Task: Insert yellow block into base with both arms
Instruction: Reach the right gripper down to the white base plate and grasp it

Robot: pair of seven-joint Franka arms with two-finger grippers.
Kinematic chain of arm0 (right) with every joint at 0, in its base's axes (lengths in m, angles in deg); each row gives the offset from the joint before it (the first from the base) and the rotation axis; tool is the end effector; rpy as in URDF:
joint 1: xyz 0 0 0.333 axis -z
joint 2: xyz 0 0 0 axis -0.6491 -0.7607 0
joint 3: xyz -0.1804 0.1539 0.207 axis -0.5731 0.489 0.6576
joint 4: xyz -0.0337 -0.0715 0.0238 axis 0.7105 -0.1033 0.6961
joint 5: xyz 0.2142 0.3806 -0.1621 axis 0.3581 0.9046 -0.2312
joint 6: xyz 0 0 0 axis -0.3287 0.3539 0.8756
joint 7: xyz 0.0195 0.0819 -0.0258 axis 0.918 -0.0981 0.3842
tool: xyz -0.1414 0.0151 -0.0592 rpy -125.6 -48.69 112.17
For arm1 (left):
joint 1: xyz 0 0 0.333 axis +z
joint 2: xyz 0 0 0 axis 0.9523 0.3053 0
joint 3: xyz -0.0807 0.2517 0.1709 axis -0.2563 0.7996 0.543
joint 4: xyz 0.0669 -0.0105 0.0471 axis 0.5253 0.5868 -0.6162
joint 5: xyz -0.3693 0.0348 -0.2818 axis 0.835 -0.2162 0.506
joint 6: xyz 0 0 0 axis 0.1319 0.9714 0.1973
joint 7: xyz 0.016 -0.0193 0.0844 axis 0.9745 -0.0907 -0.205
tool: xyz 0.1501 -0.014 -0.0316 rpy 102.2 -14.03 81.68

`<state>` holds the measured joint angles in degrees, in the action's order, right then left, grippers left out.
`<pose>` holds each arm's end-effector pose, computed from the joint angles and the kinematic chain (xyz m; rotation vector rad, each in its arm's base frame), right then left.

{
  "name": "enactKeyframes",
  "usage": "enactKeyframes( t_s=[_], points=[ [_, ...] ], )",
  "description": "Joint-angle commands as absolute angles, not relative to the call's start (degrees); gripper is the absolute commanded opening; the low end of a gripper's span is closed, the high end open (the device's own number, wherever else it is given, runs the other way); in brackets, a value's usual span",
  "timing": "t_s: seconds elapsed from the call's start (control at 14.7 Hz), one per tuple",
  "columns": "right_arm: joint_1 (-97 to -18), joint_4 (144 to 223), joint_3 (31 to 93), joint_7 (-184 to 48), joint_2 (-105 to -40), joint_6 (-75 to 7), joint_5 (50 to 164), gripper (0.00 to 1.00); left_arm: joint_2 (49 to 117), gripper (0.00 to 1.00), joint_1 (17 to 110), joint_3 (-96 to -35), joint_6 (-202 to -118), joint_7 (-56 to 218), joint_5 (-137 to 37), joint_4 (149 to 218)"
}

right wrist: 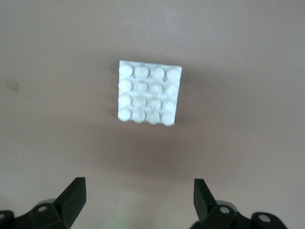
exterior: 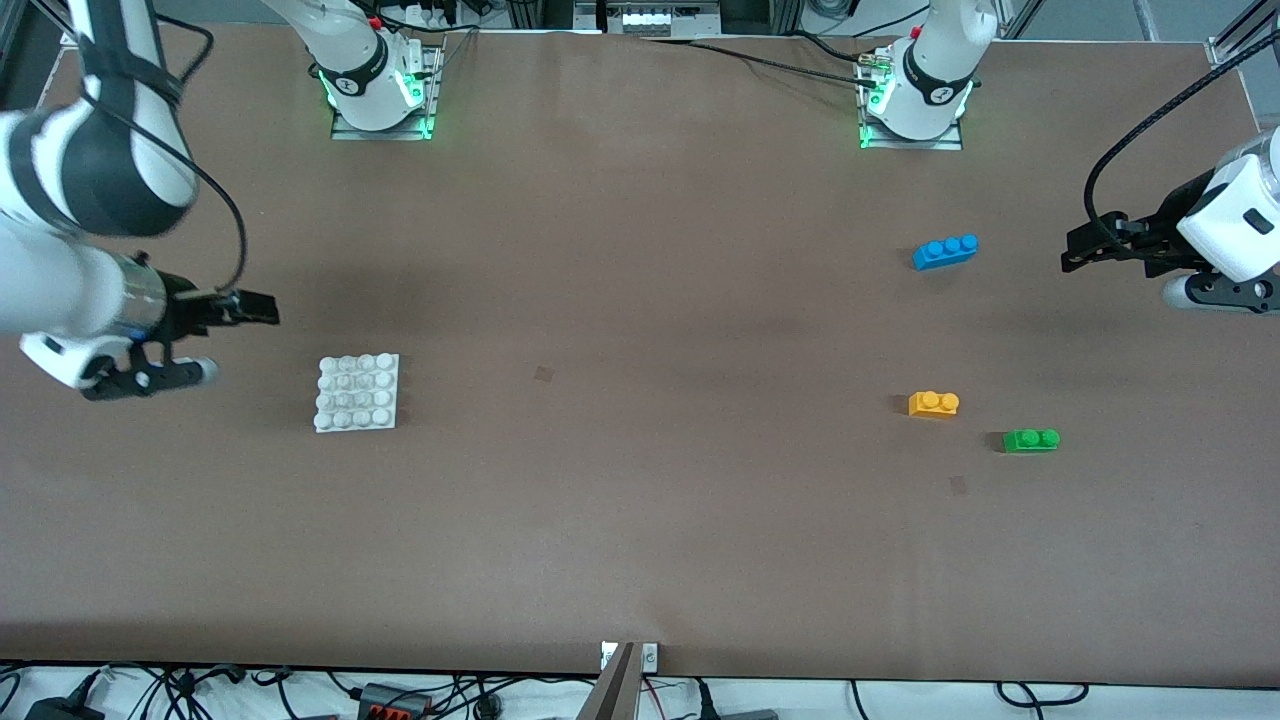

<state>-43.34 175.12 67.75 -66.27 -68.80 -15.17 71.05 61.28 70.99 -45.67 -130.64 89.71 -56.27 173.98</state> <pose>0.6927 0.0397 0.3519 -3.0856 -0.2581 0.3640 0.6371 -0.0040 0.5229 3.0897 -0.0559 -0.1899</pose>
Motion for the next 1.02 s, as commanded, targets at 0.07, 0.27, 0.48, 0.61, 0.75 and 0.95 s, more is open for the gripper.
enactKeyframes(
  t_s=[0.07, 0.27, 0.48, 0.61, 0.75, 0.95],
  points=[
    [-42.94, 179.58, 67.51, -67.83, -71.56, -24.47, 71.3, 1.0, 61.86, 1.0, 71.52, -46.06, -129.37, 89.76, -56.8, 172.42],
    [-43.46, 188.01, 67.51, -69.66, -71.65, -36.68, 71.48, 1.0, 61.86, 1.0, 71.52, -46.06, -129.37, 89.76, -56.8, 172.42],
    [-43.98, 195.57, 67.51, -71.17, -71.65, -48.65, 71.48, 1.0, 61.86, 1.0, 71.52, -45.97, -129.37, 89.76, -56.8, 172.42],
    [-44.07, 199.54, 67.51, -72.66, -72.17, -55.59, 71.48, 1.0, 61.86, 1.0, 71.52, -46.06, -129.37, 89.76, -56.8, 172.42],
    [-44.07, 201.22, 67.51, -72.67, -73.83, -60.97, 71.48, 0.95, 61.86, 1.0, 71.52, -45.97, -129.37, 89.76, -56.8, 172.42],
    [-43.99, 201.14, 67.6, -72.84, -76.91, -64.75, 71.48, 0.84, 61.86, 1.0, 71.52, -45.97, -129.37, 89.76, -56.8, 172.42]
  ],
)
